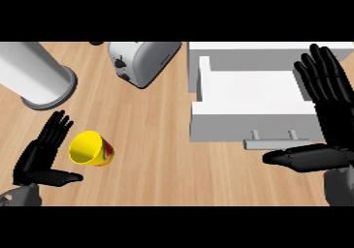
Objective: Pick up the cup, place it into the drawer and close the drawer
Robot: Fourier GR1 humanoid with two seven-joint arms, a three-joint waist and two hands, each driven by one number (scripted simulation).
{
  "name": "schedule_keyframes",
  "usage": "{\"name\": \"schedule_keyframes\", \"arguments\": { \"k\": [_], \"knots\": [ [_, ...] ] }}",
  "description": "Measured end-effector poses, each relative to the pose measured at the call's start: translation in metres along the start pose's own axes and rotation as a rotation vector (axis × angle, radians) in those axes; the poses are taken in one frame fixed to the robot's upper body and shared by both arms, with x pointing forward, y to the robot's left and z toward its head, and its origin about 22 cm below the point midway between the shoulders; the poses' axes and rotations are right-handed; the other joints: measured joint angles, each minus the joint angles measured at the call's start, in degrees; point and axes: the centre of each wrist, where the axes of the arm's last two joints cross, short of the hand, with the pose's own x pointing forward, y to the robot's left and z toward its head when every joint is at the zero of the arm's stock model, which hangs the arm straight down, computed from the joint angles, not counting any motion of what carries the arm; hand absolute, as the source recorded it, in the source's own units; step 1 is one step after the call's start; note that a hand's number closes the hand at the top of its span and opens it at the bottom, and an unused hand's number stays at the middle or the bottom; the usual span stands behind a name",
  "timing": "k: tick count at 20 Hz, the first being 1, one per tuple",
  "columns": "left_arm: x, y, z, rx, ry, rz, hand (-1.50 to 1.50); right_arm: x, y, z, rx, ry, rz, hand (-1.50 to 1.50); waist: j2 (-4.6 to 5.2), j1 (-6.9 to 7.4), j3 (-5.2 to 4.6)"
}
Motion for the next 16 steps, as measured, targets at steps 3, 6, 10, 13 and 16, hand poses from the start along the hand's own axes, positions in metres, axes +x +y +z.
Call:
{"name": "schedule_keyframes", "arguments": {
  "k": [3,6,10,13,16],
  "knots": [
    [-0.016,0.009,-0.003,0.015,0.003,-0.009,-1.50,0.004,-0.004,-0.001,0.004,-0.004,-0.003,-1.50,0.04,-0.22,-0.02],
    [-0.033,0.013,-0.001,0.024,0.020,-0.018,-1.50,0.005,-0.006,-0.005,0.007,-0.003,0.004,-1.50,0.10,-0.34,-0.05],
    [-0.050,0.011,0.006,0.048,0.043,-0.042,-1.50,0.001,-0.005,-0.005,0.004,-0.003,-0.003,-1.50,0.12,-0.37,-0.06],
    [-0.055,0.012,0.004,0.063,0.051,-0.053,-1.50,0.001,-0.006,-0.001,0.007,-0.007,-0.004,-1.50,0.19,-0.59,-0.09],
    [-0.062,0.007,0.008,0.067,0.050,-0.051,-1.50,0.005,-0.003,-0.005,0.010,-0.008,0.002,-1.50,0.26,-0.70,-0.12]
  ]
}}
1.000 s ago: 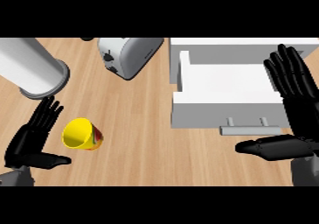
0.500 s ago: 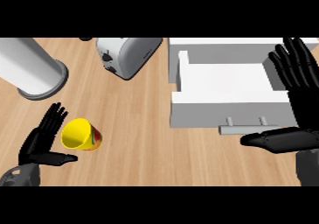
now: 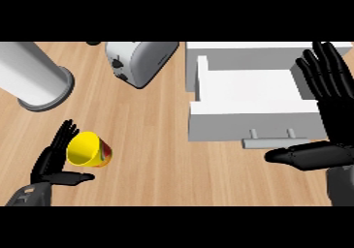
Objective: Pick up the cup, place it into the drawer and close the drawer
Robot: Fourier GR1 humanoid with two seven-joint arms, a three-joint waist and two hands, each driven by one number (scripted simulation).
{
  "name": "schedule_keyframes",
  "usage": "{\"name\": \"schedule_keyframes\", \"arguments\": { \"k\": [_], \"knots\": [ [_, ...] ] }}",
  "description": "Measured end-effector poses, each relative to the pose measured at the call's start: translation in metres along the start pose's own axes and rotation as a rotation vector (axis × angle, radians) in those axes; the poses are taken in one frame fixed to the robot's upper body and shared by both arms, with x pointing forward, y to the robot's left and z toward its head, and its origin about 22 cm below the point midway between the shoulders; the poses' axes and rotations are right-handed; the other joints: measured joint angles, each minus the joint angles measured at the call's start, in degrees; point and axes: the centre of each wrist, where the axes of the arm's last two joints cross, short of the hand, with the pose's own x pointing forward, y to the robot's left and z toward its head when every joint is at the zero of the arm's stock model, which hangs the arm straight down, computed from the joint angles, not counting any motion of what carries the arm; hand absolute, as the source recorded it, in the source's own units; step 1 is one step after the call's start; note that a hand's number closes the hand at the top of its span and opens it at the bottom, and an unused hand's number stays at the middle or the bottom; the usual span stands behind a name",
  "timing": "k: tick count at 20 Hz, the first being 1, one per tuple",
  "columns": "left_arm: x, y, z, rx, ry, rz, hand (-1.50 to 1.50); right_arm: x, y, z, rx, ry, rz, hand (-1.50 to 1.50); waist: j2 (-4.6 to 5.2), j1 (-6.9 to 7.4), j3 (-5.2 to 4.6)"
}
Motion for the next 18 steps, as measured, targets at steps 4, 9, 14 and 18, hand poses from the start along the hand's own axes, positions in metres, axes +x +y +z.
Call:
{"name": "schedule_keyframes", "arguments": {
  "k": [4,9,14,18],
  "knots": [
    [-0.006,-0.007,0.001,0.002,-0.005,-0.002,-1.50,0.001,-0.002,-0.003,0.006,0.004,0.002,-1.50,0.10,-0.16,-0.05],
    [-0.003,-0.009,-0.007,-0.002,-0.024,-0.001,-1.50,0.003,0.000,-0.007,0.013,0.001,-0.003,-1.50,0.23,-0.54,-0.10],
    [-0.004,-0.019,-0.015,-0.027,-0.038,-0.002,-1.50,0.001,-0.004,-0.009,0.013,0.003,-0.005,-1.50,0.31,-0.61,-0.11],
    [-0.004,-0.024,-0.019,-0.038,-0.038,0.021,-1.50,0.002,-0.005,-0.007,0.016,0.004,-0.002,-1.50,0.32,-0.78,-0.13]
  ]
}}
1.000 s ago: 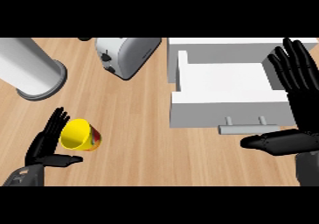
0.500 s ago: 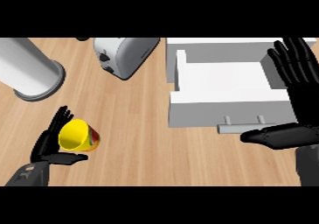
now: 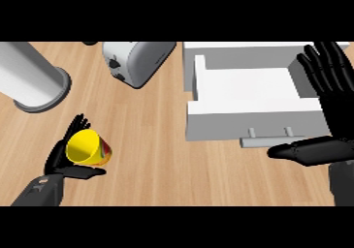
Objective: Pick up the cup, place it into the drawer and close the drawer
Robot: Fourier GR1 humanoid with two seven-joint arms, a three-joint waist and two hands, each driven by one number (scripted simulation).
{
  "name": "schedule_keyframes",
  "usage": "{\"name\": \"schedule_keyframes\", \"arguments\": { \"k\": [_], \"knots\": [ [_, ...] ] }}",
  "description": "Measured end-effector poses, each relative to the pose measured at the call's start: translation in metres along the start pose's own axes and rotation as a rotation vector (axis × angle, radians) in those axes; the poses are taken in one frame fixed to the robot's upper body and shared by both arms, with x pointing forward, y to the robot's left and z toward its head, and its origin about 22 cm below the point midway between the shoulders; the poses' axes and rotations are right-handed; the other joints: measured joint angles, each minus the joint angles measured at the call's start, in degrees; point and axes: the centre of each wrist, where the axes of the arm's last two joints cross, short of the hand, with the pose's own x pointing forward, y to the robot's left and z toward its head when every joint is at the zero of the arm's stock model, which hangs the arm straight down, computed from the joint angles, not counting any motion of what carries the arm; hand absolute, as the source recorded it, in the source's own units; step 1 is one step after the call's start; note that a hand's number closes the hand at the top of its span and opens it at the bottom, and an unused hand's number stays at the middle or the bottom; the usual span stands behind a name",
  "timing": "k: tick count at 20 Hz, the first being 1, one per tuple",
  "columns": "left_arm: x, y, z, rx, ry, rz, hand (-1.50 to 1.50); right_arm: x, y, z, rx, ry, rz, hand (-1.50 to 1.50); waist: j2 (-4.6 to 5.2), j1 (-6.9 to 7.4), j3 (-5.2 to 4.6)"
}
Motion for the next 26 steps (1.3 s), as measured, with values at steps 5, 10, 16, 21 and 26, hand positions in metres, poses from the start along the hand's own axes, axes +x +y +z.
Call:
{"name": "schedule_keyframes", "arguments": {
  "k": [5,10,16,21,26],
  "knots": [
    [-0.002,-0.014,-0.008,-0.059,0.003,0.071,1.50,-0.002,-0.005,0.001,-0.003,0.005,0.003,-1.50,0.06,-0.02,-0.02],
    [0.000,-0.020,-0.013,-0.021,-0.120,-0.001,1.50,0.001,-0.006,0.001,-0.006,0.006,0.015,-1.50,-0.01,0.14,-0.02],
    [0.003,-0.033,-0.024,0.135,-0.229,-0.081,1.50,0.001,-0.010,0.001,-0.011,0.008,0.012,-1.50,-0.04,0.17,0.03],
    [0.003,-0.049,-0.033,0.279,-0.302,-0.035,1.50,0.000,-0.015,0.003,-0.015,0.013,0.012,-1.50,-0.15,0.43,0.08],
    [0.020,-0.060,-0.060,0.225,-0.380,0.027,1.50,0.002,-0.015,0.008,-0.018,0.017,0.015,-1.50,-0.41,0.67,0.14]
  ]
}}
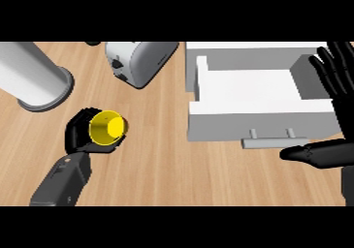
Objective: Pick up the cup, place it into the drawer and close the drawer
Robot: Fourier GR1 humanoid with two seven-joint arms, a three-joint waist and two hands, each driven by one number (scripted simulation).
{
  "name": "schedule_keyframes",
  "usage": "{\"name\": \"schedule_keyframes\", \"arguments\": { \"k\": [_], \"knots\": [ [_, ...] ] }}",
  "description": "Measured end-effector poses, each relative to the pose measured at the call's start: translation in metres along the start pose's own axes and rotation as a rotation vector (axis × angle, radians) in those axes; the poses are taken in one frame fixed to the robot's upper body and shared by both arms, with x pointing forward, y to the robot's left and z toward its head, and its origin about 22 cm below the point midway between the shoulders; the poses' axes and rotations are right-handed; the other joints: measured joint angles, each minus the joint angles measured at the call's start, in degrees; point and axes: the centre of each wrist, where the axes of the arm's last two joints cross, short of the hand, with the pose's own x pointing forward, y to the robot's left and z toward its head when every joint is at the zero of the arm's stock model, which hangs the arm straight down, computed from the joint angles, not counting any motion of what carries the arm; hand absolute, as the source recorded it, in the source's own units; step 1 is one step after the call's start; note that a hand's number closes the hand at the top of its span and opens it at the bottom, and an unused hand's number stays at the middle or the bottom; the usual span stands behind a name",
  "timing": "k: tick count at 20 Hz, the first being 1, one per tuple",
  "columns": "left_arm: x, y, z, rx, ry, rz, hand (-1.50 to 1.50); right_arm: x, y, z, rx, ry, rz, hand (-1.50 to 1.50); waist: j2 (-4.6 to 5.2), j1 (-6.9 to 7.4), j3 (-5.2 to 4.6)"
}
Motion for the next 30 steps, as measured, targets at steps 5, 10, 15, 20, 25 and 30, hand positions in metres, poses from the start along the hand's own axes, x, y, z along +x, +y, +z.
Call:
{"name": "schedule_keyframes", "arguments": {
  "k": [5,10,15,20,25,30],
  "knots": [
    [0.015,-0.043,-0.042,-0.120,-0.080,0.067,1.50,-0.003,-0.002,0.003,-0.012,0.006,0.012,-1.50,-0.38,0.81,0.12],
    [0.044,-0.086,-0.085,-0.239,-0.138,0.121,1.50,-0.007,0.000,0.005,-0.028,0.013,0.025,-1.50,-0.62,1.44,0.19],
    [0.090,-0.139,-0.128,-0.317,-0.160,0.128,1.50,-0.005,-0.001,0.004,-0.031,0.015,0.032,-1.50,-0.70,1.43,0.18],
    [0.145,-0.196,-0.166,-0.351,-0.163,0.095,1.50,-0.007,-0.003,-0.005,-0.026,0.012,0.027,-1.50,-0.54,0.89,0.19],
    [0.180,-0.240,-0.183,-0.359,-0.135,0.049,1.50,-0.011,-0.002,-0.003,-0.024,0.010,0.031,-1.50,-0.28,-0.02,0.18],
    [0.192,-0.271,-0.191,-0.353,-0.041,-0.025,1.50,-0.008,-0.001,-0.006,-0.020,-0.007,0.025,-1.50,0.08,-1.24,0.20]
  ]
}}
